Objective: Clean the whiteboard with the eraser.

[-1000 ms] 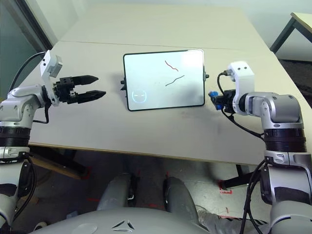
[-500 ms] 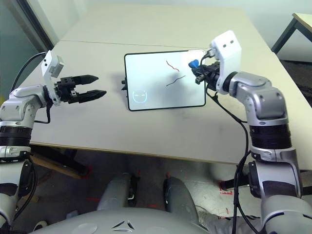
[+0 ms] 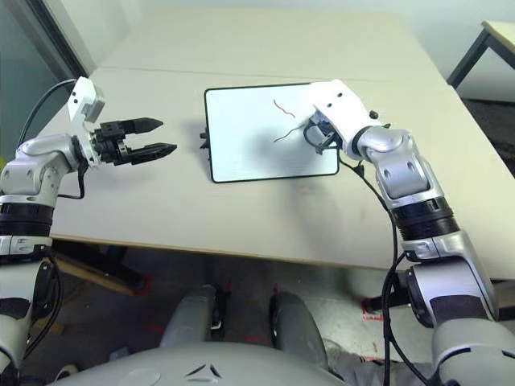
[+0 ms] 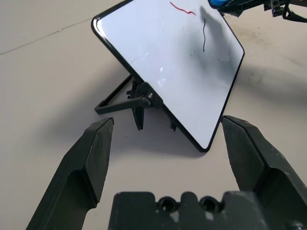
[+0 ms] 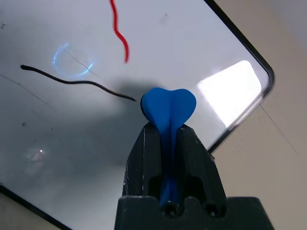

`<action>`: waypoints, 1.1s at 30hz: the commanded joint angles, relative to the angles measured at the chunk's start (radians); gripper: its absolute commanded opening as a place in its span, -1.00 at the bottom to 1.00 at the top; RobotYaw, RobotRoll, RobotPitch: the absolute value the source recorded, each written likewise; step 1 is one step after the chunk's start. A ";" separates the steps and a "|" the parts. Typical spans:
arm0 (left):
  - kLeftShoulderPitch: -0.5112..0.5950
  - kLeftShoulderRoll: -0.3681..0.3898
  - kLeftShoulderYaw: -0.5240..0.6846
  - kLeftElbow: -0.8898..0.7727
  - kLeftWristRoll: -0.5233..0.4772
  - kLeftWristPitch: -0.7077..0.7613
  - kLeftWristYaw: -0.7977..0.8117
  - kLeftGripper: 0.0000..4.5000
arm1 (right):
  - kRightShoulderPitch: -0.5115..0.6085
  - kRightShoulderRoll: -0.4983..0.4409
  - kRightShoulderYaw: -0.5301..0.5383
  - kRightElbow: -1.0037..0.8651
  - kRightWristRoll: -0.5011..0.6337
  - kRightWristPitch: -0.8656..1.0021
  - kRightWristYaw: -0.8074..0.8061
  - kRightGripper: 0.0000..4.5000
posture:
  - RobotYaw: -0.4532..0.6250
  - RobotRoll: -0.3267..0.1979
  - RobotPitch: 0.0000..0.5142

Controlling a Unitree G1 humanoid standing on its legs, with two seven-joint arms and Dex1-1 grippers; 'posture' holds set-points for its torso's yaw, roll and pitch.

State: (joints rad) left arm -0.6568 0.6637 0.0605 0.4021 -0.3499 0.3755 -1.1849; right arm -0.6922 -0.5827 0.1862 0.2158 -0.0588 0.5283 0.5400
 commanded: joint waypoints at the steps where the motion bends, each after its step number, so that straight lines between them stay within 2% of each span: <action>1: -0.009 -0.005 -0.008 -0.001 0.006 -0.008 0.003 1.00 | -0.017 0.016 0.028 0.024 -0.028 -0.016 0.018 -0.91 | 0.29 0.25 -0.76; 13: -0.004 -0.004 -0.006 -0.003 0.003 -0.009 0.009 1.00 | -0.022 0.027 0.093 0.010 -0.089 -0.016 0.085 -0.91 | 0.30 0.25 -0.75; 26: -0.015 -0.020 -0.010 0.007 0.007 -0.017 0.013 1.00 | 0.003 0.106 0.161 -0.090 -0.116 -0.008 0.136 -0.91 | 0.29 0.25 -0.77; 33: -0.013 -0.021 -0.009 0.005 0.007 -0.017 0.013 1.00 | 0.019 0.107 0.181 -0.093 -0.143 -0.021 0.141 -0.91 | 0.29 0.25 -0.77</action>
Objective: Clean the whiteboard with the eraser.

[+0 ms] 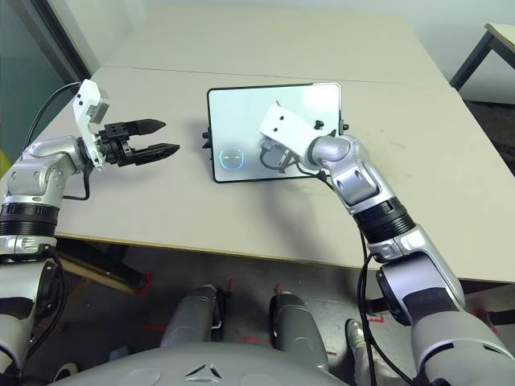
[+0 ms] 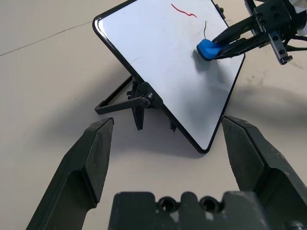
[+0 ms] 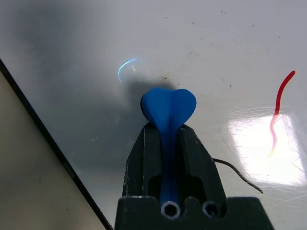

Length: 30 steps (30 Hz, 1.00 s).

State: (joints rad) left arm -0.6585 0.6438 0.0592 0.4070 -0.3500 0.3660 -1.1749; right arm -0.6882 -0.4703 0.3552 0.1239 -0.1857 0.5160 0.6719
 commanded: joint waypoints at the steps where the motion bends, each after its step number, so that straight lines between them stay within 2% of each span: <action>1: -0.011 -0.001 -0.007 0.000 0.008 -0.008 0.003 1.00 | 0.017 -0.006 0.011 0.000 -0.018 -0.008 0.009 -0.91 | 0.29 0.25 -0.77; 7: -0.014 0.000 -0.008 0.001 0.008 -0.009 0.002 1.00 | 0.010 -0.024 0.001 0.045 -0.050 -0.026 -0.007 -0.91 | 0.29 0.25 -0.78; 18: -0.027 0.004 -0.013 0.015 0.012 -0.015 -0.009 1.00 | -0.032 -0.059 -0.098 0.166 -0.037 -0.021 -0.039 -0.91 | 0.28 0.25 -0.79; 30: -0.038 0.002 -0.017 0.029 0.016 -0.021 -0.011 1.00 | -0.083 -0.120 -0.142 0.293 -0.042 -0.080 -0.066 -0.92 | 0.28 0.25 -0.78</action>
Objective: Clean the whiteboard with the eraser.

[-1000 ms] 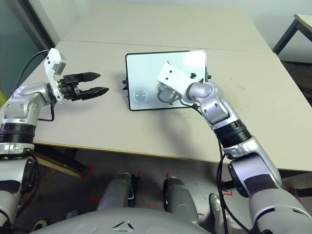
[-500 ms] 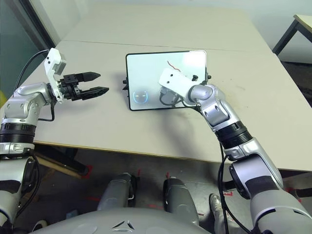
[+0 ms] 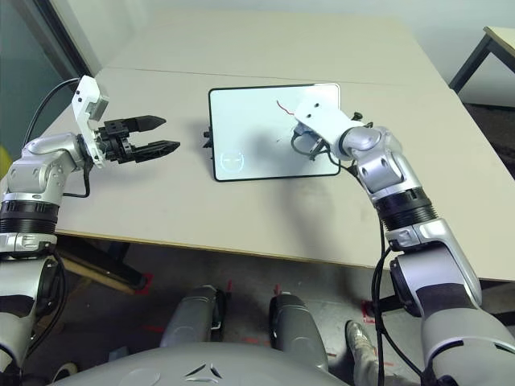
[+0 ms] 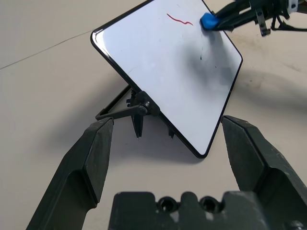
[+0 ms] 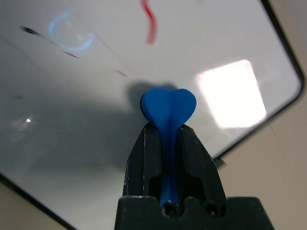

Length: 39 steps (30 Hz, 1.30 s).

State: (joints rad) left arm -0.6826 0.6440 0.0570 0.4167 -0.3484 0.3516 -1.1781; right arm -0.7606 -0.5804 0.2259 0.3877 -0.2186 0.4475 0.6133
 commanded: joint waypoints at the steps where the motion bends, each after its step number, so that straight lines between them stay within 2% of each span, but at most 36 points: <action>1: -0.016 0.002 -0.015 0.023 0.015 -0.008 -0.008 1.00 | -0.012 -0.008 -0.012 0.029 -0.009 -0.014 -0.008 -0.92 | 0.28 0.25 -0.78; 19: 0.000 0.009 -0.007 0.013 0.011 -0.004 -0.003 1.00 | 0.045 0.118 0.088 -0.135 -0.014 0.026 0.048 -0.93 | 0.30 0.25 -0.78; 30: -0.002 0.004 -0.009 0.016 0.012 -0.006 0.001 1.00 | 0.056 0.154 0.165 -0.190 -0.043 0.017 0.079 -0.93 | 0.30 0.25 -0.78; 34: -0.003 0.003 -0.007 0.013 0.010 -0.007 0.003 1.00 | 0.055 0.147 0.167 -0.173 -0.058 0.006 0.073 -0.93 | 0.30 0.25 -0.78; 39: -0.003 0.006 -0.006 0.014 0.011 -0.009 0.003 1.00 | 0.048 0.087 0.165 -0.125 -0.106 -0.053 0.059 -0.93 | 0.30 0.25 -0.78</action>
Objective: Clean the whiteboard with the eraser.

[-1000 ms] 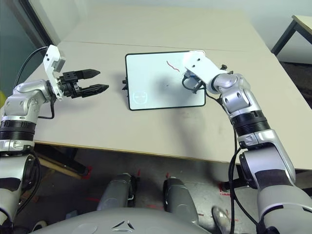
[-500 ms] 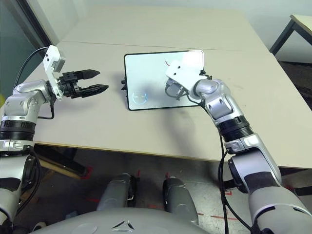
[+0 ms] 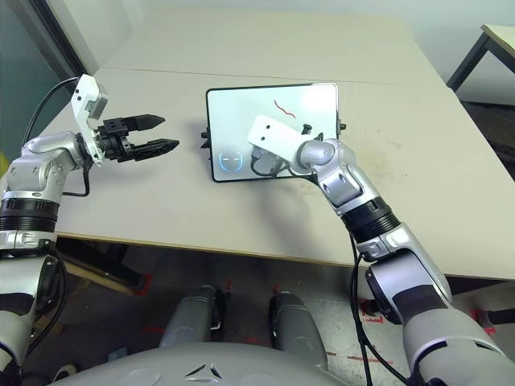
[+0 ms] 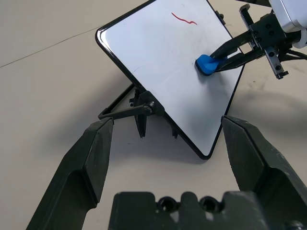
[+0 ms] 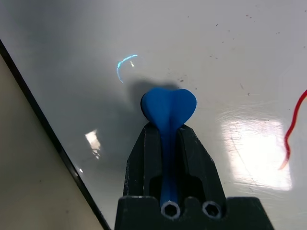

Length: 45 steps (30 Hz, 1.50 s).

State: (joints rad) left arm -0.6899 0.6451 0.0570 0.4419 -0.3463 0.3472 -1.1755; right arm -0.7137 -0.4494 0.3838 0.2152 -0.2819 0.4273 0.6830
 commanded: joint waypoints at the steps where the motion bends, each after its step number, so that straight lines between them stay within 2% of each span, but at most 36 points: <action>1: 0.005 0.004 -0.006 -0.011 0.009 -0.005 0.000 1.00 | 0.000 -0.057 0.011 0.057 -0.056 -0.049 -0.013 -0.93 | 0.30 0.25 -0.78; 8: -0.002 0.002 -0.010 -0.009 0.009 -0.005 -0.004 1.00 | -0.006 -0.126 -0.018 0.123 -0.081 -0.110 -0.015 -0.93 | 0.29 0.25 -0.79; 17: -0.005 0.002 -0.011 -0.002 0.011 -0.009 -0.006 1.00 | -0.055 -0.147 -0.058 0.207 -0.071 -0.142 -0.023 -0.94 | 0.29 0.25 -0.80; 29: -0.003 0.007 -0.010 -0.006 0.011 -0.007 -0.005 1.00 | -0.142 -0.111 -0.060 0.307 -0.073 -0.192 -0.041 -0.94 | 0.30 0.25 -0.80; 45: 0.002 0.001 -0.007 -0.014 0.008 -0.005 0.003 1.00 | -0.237 0.006 -0.027 0.345 -0.105 -0.244 -0.040 -0.94 | 0.32 0.25 -0.82</action>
State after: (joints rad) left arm -0.6900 0.6449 0.0571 0.4409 -0.3462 0.3448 -1.1751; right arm -0.9304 -0.4485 0.3444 0.5473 -0.3790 0.1981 0.6440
